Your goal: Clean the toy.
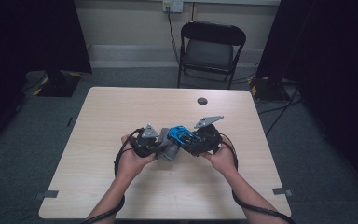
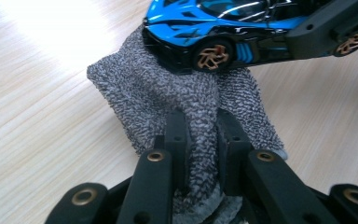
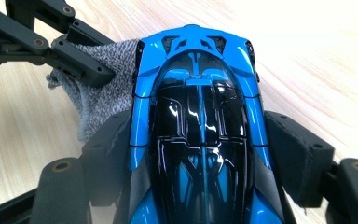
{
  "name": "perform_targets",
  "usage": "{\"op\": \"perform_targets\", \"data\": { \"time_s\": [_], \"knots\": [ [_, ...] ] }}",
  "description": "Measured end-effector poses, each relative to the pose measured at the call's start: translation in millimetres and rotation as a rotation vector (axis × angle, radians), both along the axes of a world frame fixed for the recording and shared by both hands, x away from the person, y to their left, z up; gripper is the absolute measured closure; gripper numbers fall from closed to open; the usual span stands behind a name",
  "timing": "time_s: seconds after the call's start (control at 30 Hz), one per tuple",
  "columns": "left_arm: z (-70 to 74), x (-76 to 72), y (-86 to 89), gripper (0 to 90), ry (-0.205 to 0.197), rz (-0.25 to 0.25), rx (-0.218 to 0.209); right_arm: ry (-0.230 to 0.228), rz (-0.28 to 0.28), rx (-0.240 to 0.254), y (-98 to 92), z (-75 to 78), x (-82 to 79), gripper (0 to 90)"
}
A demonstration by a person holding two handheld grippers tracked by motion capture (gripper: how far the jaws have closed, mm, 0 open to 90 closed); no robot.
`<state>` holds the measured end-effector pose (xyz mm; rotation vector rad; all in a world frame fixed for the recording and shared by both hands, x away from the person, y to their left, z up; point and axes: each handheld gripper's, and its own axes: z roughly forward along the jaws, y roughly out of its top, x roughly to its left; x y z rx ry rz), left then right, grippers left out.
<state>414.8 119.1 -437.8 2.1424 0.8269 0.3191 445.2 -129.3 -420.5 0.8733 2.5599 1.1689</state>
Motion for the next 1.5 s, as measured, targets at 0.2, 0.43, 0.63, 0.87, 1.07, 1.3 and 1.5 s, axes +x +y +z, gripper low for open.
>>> {"op": "perform_targets", "data": {
  "time_s": [0.2,0.43,0.63,0.87,1.07,1.3,1.5],
  "knots": [
    [-1.5,-4.1,-10.2,77.5,0.002,-0.032,0.000,0.006,-0.001,0.002,2.3,0.0,1.3,27.9],
    [-2.6,-8.4,-16.3,77.5,0.002,-0.048,-0.020,0.009,0.003,0.009,5.2,0.7,2.1,27.9],
    [-3.0,-14.0,-25.3,77.5,-0.009,-0.073,-0.009,0.009,0.003,0.014,7.3,-0.4,2.8,27.9],
    [-3.1,-16.8,-35.0,77.5,-0.004,-0.097,-0.027,0.011,0.002,0.024,7.9,0.7,4.0,27.9],
    [-1.7,-18.8,-40.2,77.5,-0.010,-0.109,-0.027,0.011,-0.003,0.030,7.2,2.4,4.9,27.9],
    [-3.3,-23.5,-49.2,77.5,-0.006,-0.134,-0.037,0.015,-0.002,0.032,9.2,2.4,5.5,27.9],
    [-3.1,-25.0,-53.5,77.5,-0.005,-0.148,-0.042,0.017,0.001,0.039,10.5,2.7,6.0,27.9]
  ]
}}
